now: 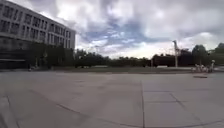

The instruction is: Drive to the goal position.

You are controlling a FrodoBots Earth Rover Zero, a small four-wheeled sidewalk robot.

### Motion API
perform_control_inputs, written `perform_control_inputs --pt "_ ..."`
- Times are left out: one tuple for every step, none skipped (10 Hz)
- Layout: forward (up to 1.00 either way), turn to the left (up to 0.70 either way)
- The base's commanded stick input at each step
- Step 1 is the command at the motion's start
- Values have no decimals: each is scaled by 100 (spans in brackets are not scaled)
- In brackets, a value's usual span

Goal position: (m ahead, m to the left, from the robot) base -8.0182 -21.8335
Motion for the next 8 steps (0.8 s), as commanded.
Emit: perform_control_inputs --pt "0 9" --pt "0 -75" --pt "0 -98" --pt "0 -100" --pt "0 -100" --pt "0 -75" --pt "0 -90" --pt "0 -100"
